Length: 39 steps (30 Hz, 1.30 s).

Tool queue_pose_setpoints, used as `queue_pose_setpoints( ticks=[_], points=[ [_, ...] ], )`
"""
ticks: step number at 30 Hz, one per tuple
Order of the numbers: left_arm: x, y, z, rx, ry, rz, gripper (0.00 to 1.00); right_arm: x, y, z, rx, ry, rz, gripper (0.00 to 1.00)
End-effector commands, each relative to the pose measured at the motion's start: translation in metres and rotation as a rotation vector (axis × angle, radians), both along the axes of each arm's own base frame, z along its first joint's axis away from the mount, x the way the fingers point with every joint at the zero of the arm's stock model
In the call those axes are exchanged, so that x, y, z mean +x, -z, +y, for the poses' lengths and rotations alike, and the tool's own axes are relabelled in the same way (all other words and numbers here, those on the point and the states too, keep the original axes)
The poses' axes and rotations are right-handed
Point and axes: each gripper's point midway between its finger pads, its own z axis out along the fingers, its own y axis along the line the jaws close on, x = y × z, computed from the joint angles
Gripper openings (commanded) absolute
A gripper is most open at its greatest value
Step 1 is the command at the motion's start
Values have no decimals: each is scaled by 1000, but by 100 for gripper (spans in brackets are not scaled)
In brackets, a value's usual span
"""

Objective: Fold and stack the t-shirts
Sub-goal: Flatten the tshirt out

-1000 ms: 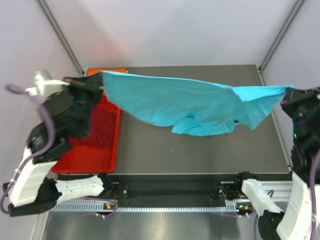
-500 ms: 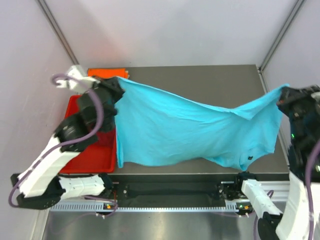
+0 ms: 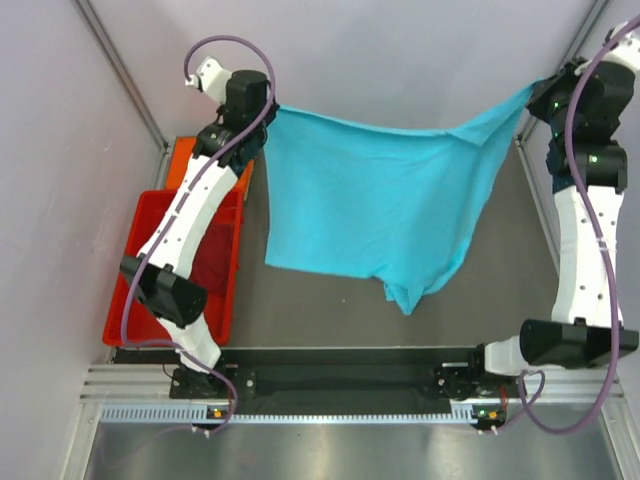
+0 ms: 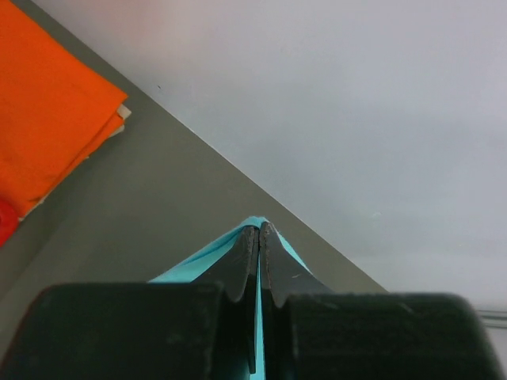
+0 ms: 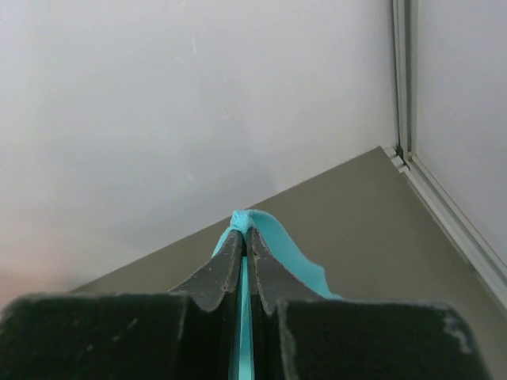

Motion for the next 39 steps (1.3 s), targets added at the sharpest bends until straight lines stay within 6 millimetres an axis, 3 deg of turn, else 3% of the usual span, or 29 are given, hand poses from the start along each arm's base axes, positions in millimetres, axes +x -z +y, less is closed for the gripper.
queue_pose_setpoints(
  ticks=[1,3,5,7,8,9,11,12,14,15,16,17,18,20,21,24,27,31,34,37,39],
  points=[
    [8,-54,-5,-166,80,-141,0,1,-71,-12,-74,7,-191,0],
    [5,-71,-4,-172,91,-189,0,-3,-82,-16,-92,21,-206,0],
    [-2,-76,-5,-174,104,-199,0,-9,-88,-21,-93,46,-213,0],
    [-17,-88,-2,-181,113,-226,0,-29,-105,-24,-101,76,-240,0],
    [-20,-79,-3,-172,115,-208,0,-39,-111,-30,-106,115,-249,0],
    [-35,-94,3,-185,116,-245,0,-61,-123,-31,-113,141,-277,0],
    [-49,-94,7,-192,121,-254,0,-90,-136,-40,-121,216,-307,0],
    [-70,-116,12,-218,138,-312,0,-120,-149,-39,-125,237,-348,0],
    [-88,-122,11,-232,171,-331,0,-153,-158,-43,-128,288,-377,0],
    [-111,-140,14,-251,207,-377,0,-169,-159,-43,-123,303,-380,0],
    [-123,-146,14,-259,227,-398,0,-204,-169,-40,-110,319,-432,0],
    [-144,-153,17,-276,250,-422,0,-221,-167,-42,-98,345,-436,0],
    [-154,-156,18,-291,266,-432,0,-254,-174,-38,-89,356,-489,0],
    [-183,-161,21,-343,314,-457,0,-288,-174,-40,-68,400,-525,0],
    [-191,-162,21,-355,331,-463,0,-316,-173,-38,-59,415,-555,0],
    [-220,-161,13,-373,438,-460,0,-364,-172,-41,-30,470,-616,0],
    [-238,-156,12,-385,485,-443,0,-392,-167,-46,-20,511,-638,0],
    [-241,-151,8,-370,510,-421,0,-397,-156,-66,-12,609,-594,0],
    [-224,-133,4,-326,492,-368,0,-374,-152,-76,-52,633,-546,0],
    [-190,-96,3,-260,418,-279,0,-315,-136,-82,-138,640,-447,0],
    [-165,-69,1,-209,370,-221,0,-253,-114,-78,-217,625,-358,0]
  ],
)
